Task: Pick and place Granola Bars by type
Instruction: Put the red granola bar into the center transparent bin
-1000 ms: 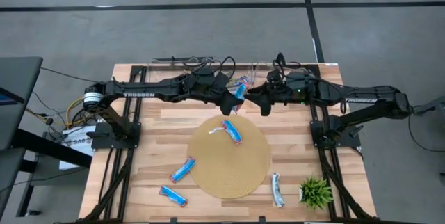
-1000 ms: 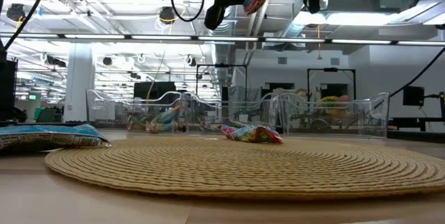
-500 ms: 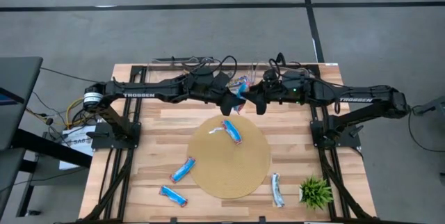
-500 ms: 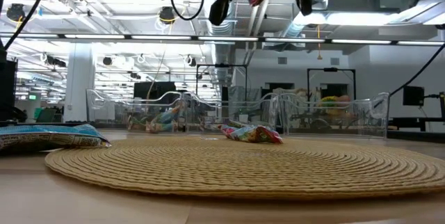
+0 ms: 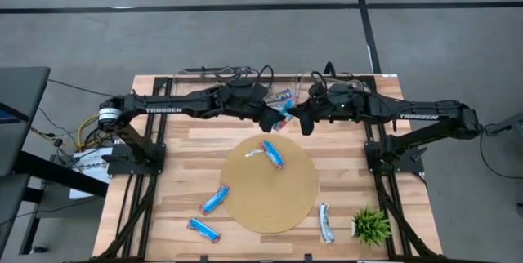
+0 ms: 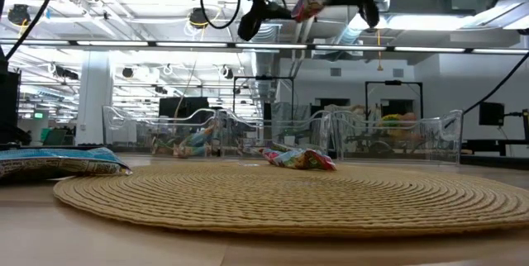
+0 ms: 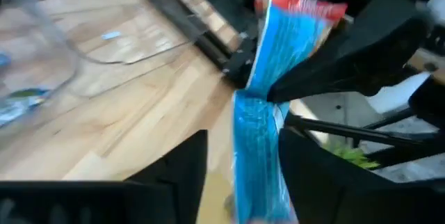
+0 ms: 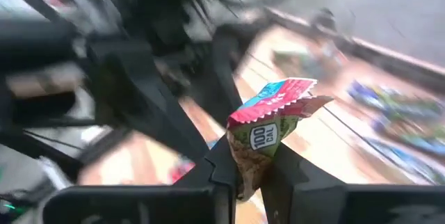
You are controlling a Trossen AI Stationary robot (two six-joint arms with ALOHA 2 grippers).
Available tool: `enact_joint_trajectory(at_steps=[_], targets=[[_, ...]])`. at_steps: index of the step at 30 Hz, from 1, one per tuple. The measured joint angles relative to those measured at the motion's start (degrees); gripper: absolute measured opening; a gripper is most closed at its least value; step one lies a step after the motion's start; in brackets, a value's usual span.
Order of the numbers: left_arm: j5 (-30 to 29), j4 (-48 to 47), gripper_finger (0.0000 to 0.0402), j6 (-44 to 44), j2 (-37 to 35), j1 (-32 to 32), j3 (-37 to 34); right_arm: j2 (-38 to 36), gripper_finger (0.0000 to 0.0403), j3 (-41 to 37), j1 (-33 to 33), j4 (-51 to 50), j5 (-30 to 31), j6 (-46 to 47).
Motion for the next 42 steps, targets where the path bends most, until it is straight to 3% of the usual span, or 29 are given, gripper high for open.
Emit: enact_joint_trajectory(at_steps=[8,16,23,35,42], targets=[[1.6,0.3,0.0219,-0.1,0.0,0.6,0.0,-0.1,0.0016,0.0,-6.4,-15.3,9.0,-5.9],[12.8,0.8,0.0218,1.4,0.0,0.2,0.0,-0.3,0.0034,0.0,-19.5,-23.6,15.4,-6.9],[14.7,0.8,0.0215,3.5,0.0,-1.1,0.0,-0.3,0.0039,0.0,-24.5,-24.5,15.1,-7.0],[14.9,0.3,0.0214,3.7,-0.1,-1.6,-0.1,-0.4,0.0153,0.0,-24.2,-24.4,13.4,-7.4],[9.7,-10.8,0.0214,3.8,-0.4,-3.1,-0.1,-3.1,0.0205,0.0,-20.8,-20.5,6.8,-7.4]])
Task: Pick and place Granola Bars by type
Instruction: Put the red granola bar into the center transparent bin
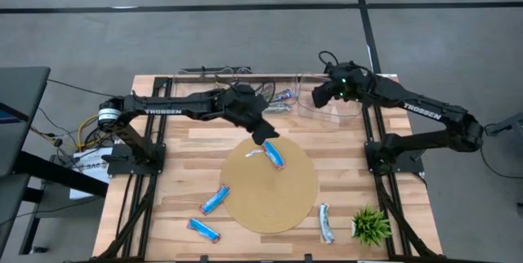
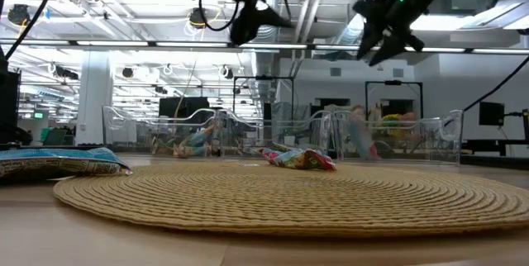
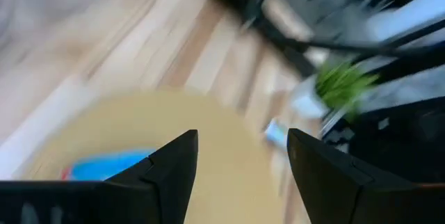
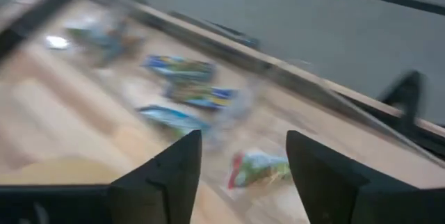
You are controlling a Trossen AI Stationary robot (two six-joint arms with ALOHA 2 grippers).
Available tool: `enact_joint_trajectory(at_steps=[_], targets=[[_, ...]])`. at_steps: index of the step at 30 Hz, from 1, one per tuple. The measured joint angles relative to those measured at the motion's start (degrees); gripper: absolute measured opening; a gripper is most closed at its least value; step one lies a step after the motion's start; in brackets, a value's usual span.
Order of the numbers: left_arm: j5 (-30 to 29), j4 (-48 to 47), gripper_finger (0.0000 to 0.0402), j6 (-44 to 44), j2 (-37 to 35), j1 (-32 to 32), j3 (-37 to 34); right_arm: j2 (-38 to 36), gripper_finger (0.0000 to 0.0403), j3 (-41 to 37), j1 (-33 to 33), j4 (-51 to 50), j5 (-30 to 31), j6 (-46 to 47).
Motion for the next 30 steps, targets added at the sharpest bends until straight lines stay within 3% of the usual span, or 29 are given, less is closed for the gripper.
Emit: enact_joint_trajectory(at_steps=[6,12,20,30], targets=[[-4.4,-16.4,0.0214,3.8,-1.6,-4.8,0.0,-5.1,0.0219,0.0,6.5,1.0,-2.7,-0.1],[-4.6,-28.7,0.0198,3.6,-2.7,-7.5,-2.6,-7.7,0.0215,0.0,13.9,-2.2,-4.7,0.3],[-10.1,-33.9,0.0179,-15.3,-3.4,-17.1,-10.3,-7.6,0.0209,0.0,24.0,-4.8,-0.9,3.9],[-13.5,-33.5,0.0214,-37.6,-3.4,-30.7,-13.8,-7.5,0.0207,0.0,28.3,-4.8,2.8,5.1]])
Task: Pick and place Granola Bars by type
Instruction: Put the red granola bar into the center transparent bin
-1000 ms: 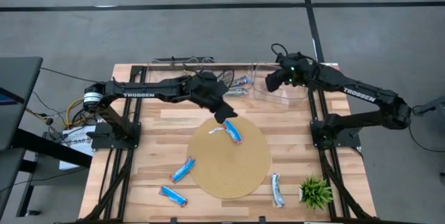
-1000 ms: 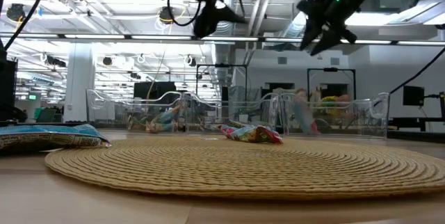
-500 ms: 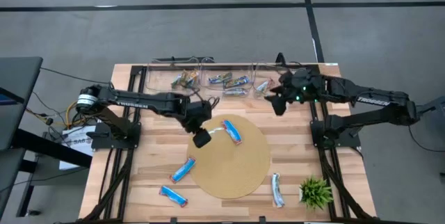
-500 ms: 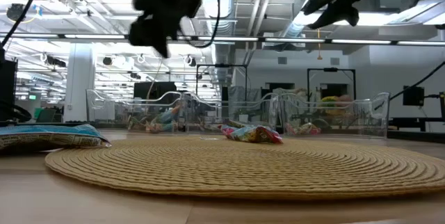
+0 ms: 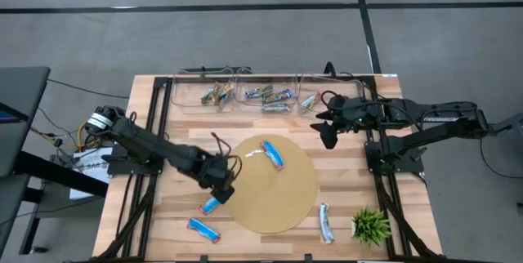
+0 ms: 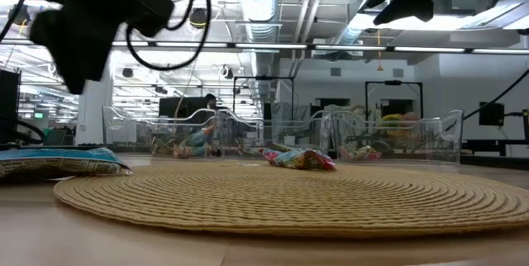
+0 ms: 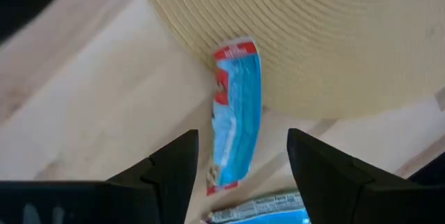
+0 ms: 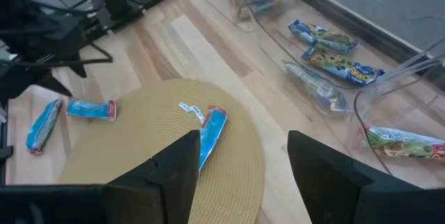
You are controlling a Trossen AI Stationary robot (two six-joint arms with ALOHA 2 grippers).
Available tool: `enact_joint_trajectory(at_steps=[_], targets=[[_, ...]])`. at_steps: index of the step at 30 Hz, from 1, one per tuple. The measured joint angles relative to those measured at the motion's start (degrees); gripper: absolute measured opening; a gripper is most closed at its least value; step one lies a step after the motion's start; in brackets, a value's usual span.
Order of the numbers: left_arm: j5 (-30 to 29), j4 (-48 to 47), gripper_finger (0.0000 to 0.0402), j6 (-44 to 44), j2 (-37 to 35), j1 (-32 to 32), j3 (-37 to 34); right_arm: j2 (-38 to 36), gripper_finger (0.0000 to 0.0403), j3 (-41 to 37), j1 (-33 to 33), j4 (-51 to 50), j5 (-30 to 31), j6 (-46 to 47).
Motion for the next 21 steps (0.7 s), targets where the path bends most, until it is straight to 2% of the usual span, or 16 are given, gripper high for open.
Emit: enact_joint_trajectory(at_steps=[5,8,21], targets=[[-0.9,0.5,0.022,-4.2,0.7,-4.1,0.1,0.0,0.0202,0.0,0.0,0.0,0.0,0.0],[1.5,2.0,0.0221,-4.3,3.4,-5.6,0.1,0.0,0.0199,0.0,0.0,0.2,0.0,0.0],[3.9,4.2,0.0214,-0.3,16.9,-6.6,0.2,0.0,0.0194,0.0,0.0,2.1,-0.1,0.5]])
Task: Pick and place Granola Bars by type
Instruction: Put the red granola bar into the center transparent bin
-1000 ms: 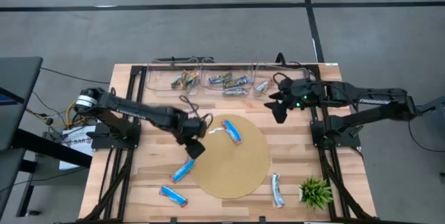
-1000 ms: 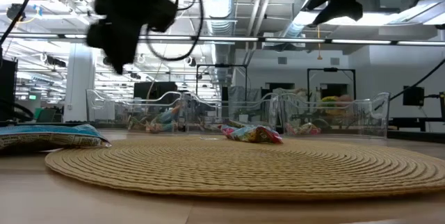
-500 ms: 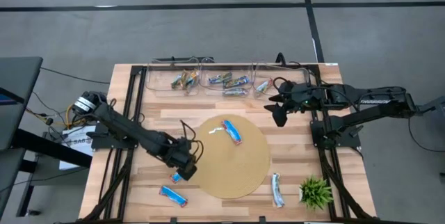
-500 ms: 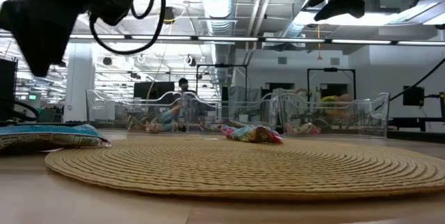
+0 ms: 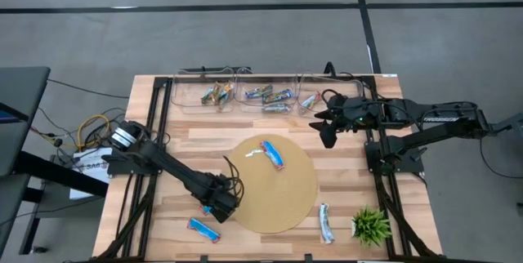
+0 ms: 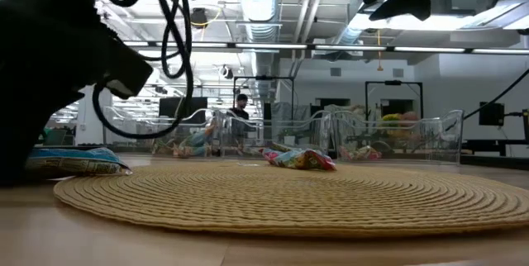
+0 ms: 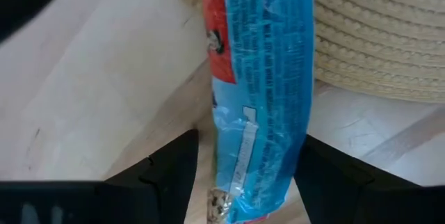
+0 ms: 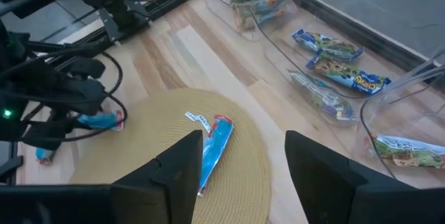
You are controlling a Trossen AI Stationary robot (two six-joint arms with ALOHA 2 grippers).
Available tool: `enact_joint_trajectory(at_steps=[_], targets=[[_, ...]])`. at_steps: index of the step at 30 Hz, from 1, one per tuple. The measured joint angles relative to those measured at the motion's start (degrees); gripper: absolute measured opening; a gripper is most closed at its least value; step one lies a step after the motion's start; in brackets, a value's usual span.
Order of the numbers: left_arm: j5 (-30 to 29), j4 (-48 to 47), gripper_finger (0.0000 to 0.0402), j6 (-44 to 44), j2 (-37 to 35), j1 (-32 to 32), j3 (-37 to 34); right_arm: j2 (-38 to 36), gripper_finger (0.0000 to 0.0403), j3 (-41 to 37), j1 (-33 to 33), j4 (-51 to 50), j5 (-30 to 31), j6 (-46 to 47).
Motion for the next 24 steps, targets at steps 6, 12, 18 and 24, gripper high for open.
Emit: enact_joint_trajectory(at_steps=[6,12,18,24], targets=[[-0.9,0.7,0.017,0.3,0.5,0.0,0.6,0.0,0.0186,0.0,0.0,0.0,-0.2,1.0],[-3.2,0.7,0.0098,0.4,-0.4,0.0,0.8,0.0,0.018,0.0,0.0,0.0,-0.4,0.6],[-8.0,0.6,0.0042,-1.6,-4.4,0.8,0.8,0.0,0.0181,0.0,-0.1,1.0,1.0,-0.9],[-16.5,1.7,0.0034,-1.1,-12.8,4.8,0.8,0.0,0.0177,0.0,-1.4,4.4,-1.7,-4.8]])
